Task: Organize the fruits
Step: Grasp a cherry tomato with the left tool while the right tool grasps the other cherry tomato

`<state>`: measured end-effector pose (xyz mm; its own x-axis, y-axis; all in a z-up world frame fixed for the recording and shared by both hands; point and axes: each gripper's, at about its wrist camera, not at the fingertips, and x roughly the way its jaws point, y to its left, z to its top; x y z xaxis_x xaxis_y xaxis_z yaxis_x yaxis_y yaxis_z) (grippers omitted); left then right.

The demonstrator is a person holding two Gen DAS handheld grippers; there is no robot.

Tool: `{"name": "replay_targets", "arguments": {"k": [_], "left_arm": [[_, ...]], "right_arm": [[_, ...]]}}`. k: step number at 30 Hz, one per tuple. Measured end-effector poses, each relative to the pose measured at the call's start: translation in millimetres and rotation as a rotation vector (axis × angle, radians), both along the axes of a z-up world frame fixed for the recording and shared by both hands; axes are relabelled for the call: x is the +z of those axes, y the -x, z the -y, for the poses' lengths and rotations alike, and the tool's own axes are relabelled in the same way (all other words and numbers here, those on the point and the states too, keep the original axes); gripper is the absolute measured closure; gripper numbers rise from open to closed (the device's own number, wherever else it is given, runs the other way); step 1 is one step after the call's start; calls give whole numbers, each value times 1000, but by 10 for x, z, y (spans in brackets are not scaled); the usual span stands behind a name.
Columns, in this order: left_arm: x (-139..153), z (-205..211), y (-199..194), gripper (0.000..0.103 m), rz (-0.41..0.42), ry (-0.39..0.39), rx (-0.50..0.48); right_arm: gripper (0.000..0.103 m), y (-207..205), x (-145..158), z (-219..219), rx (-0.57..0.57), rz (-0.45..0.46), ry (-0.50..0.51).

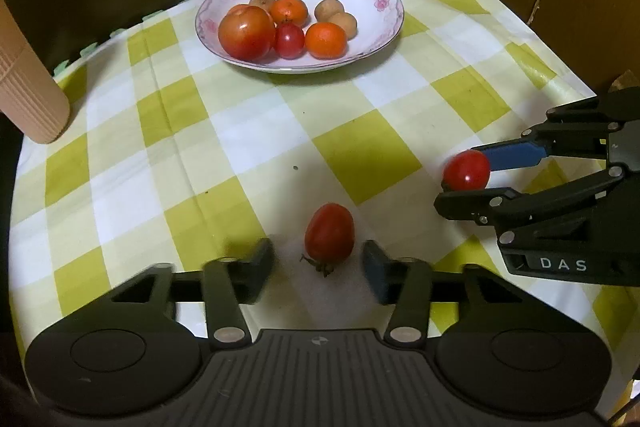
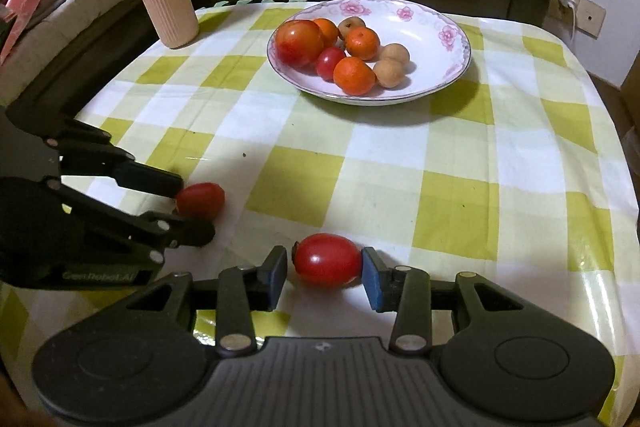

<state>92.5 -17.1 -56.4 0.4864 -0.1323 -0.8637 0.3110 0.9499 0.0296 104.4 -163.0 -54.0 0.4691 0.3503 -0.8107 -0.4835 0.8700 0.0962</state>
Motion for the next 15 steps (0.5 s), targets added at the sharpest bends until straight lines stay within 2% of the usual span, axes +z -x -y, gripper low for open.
{"name": "replay_targets", "arguments": {"k": [2, 4, 7, 10, 11, 15], "left_arm": [[8, -4, 0, 37, 10, 1, 1], [11, -3, -7, 43, 14, 5, 3], [-11, 11, -17, 58, -5, 15, -4], [4, 51, 2, 69, 7, -1, -20], [14, 54, 4, 69, 5, 6, -21], [64, 64, 0, 70, 18, 23, -19]], "right_arm": [[65, -3, 0, 14, -5, -7, -7], [65, -10, 1, 24, -8, -12, -13], [65, -9, 1, 16, -9, -13, -9], [65, -12, 8, 9, -15, -16, -9], [68, -13, 16, 5, -17, -16, -5], [69, -9, 44, -2, -20, -20, -11]]}}
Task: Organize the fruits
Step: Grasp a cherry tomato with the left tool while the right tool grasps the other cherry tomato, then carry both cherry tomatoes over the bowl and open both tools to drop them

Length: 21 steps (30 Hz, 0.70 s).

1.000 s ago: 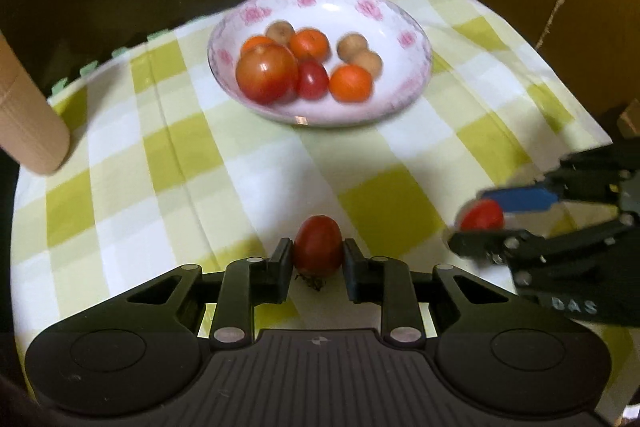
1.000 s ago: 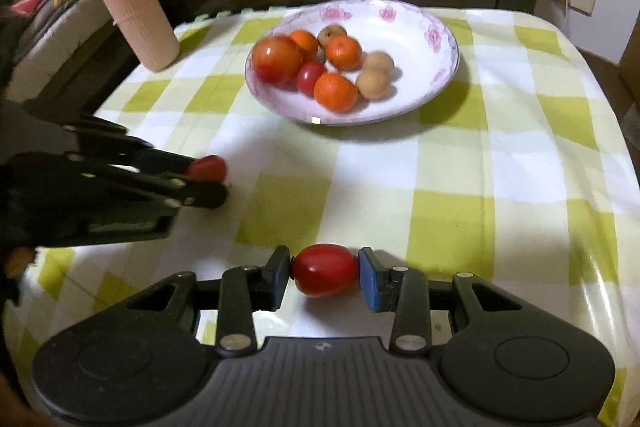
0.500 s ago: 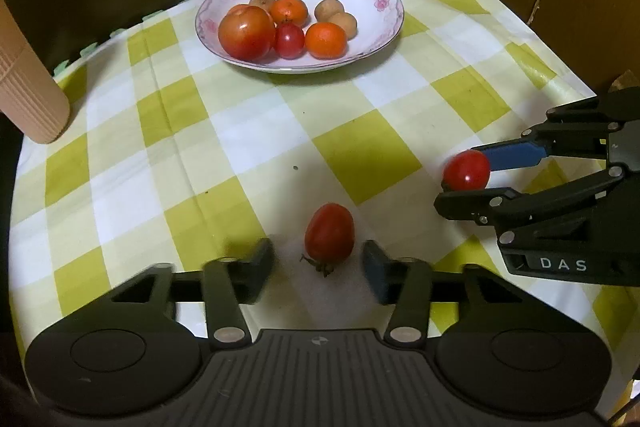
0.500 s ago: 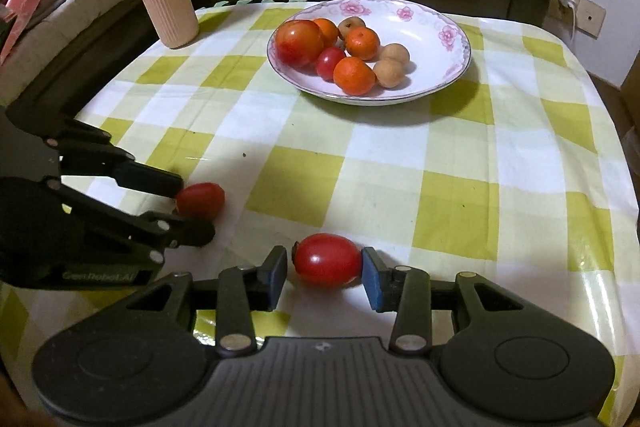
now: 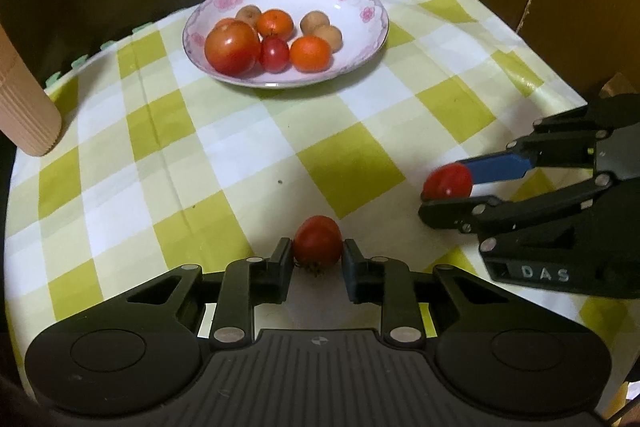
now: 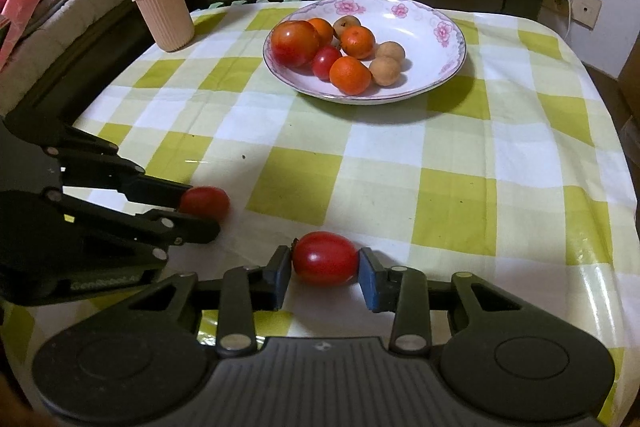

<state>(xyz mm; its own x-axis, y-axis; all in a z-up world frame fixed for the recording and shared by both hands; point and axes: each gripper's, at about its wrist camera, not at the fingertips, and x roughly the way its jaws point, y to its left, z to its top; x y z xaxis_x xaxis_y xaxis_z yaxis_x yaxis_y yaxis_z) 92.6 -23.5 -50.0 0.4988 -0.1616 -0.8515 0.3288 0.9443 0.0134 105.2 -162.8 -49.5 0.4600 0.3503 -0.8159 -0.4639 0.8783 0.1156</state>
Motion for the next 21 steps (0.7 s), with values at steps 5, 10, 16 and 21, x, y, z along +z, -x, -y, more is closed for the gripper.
{"name": "replay_targets", "arguments": {"k": [5, 10, 16, 21], "left_arm": [[94, -11, -29, 70, 10, 45, 14], [212, -10, -110, 70, 37, 86, 28], [367, -36, -297, 70, 78, 130, 60], [475, -22, -532, 71, 120, 140, 76]], "right_arm": [[69, -15, 79, 12, -10, 8, -35], [69, -82, 215, 33, -35, 29, -83], [69, -272, 377, 57, -77, 58, -129], [69, -478, 487, 74, -108, 89, -143]]}}
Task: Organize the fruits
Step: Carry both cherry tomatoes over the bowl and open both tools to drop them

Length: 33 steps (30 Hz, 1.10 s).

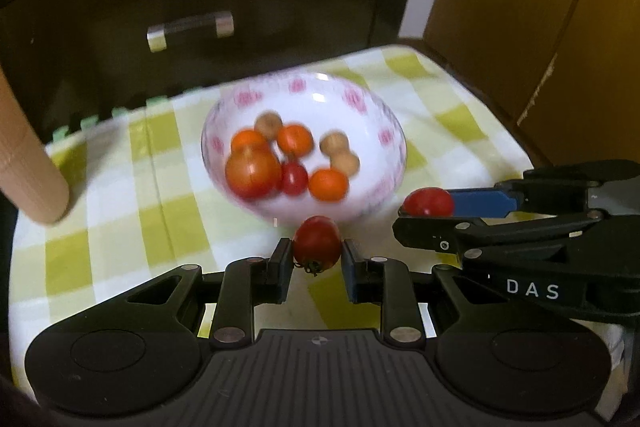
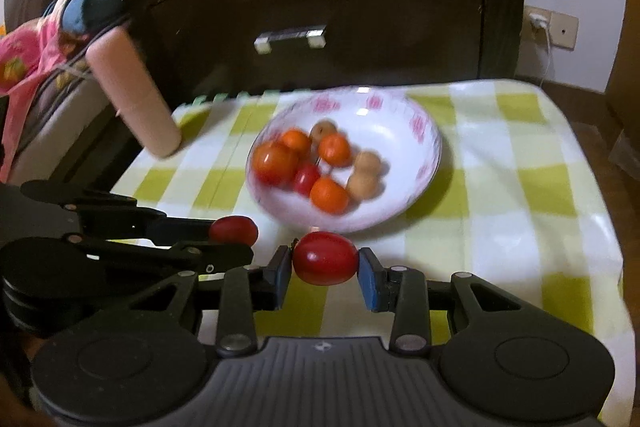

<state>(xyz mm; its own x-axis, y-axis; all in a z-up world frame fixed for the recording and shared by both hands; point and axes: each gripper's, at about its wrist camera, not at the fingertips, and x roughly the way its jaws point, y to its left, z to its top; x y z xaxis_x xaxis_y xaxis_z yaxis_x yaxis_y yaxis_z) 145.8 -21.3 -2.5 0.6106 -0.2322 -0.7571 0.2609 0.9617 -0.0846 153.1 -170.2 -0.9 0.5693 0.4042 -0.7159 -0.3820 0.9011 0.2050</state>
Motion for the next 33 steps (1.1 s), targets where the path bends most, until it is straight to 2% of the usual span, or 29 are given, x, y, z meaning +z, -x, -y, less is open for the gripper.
{"name": "replay_targets", "arguments": {"k": [10, 16, 26, 33], "left_arm": [[19, -17, -518, 71, 30, -3, 55], [-2, -3, -641, 71, 48, -28, 52], [-18, -5, -773, 71, 46, -25, 64], [-20, -1, -811, 61, 42, -12, 64]], "right_arm": [[69, -580, -1, -11, -45, 16, -34], [69, -778, -69, -24, -60, 7, -43], [68, -961, -158, -3, -88, -8, -64], [68, -1050, -216, 52, -116, -41, -102]]}}
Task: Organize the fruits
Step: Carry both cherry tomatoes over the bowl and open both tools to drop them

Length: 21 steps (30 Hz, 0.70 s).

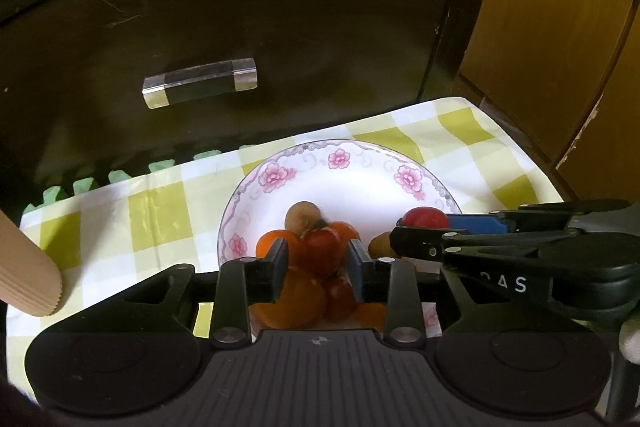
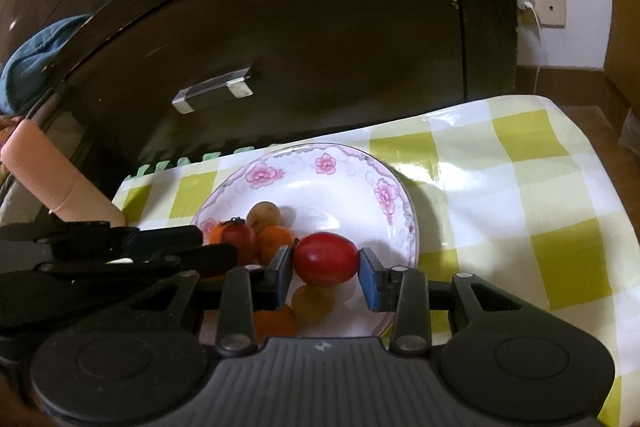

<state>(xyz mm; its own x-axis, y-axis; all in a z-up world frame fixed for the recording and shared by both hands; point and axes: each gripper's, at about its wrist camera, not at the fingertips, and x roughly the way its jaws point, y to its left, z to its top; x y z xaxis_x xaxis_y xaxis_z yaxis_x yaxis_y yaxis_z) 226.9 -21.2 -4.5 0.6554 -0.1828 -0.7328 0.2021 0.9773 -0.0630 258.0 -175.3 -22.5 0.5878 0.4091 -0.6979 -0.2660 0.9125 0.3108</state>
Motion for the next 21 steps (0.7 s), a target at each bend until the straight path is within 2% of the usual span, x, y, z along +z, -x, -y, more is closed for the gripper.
{"name": "replay_targets", "arguments": {"k": [3, 10, 14, 21], "left_arm": [[0, -9, -3, 54, 3, -4, 10], [72, -52, 22, 48, 18, 1, 31], [106, -62, 40, 42, 24, 3, 44], [157, -53, 157, 29, 41, -26, 73]], "right_arm": [[67, -10, -5, 5, -5, 2, 2], [67, -1, 47, 10, -11, 9, -4], [66, 24, 105, 30, -19, 22, -6], [63, 133, 188, 62, -41, 33, 15]]}}
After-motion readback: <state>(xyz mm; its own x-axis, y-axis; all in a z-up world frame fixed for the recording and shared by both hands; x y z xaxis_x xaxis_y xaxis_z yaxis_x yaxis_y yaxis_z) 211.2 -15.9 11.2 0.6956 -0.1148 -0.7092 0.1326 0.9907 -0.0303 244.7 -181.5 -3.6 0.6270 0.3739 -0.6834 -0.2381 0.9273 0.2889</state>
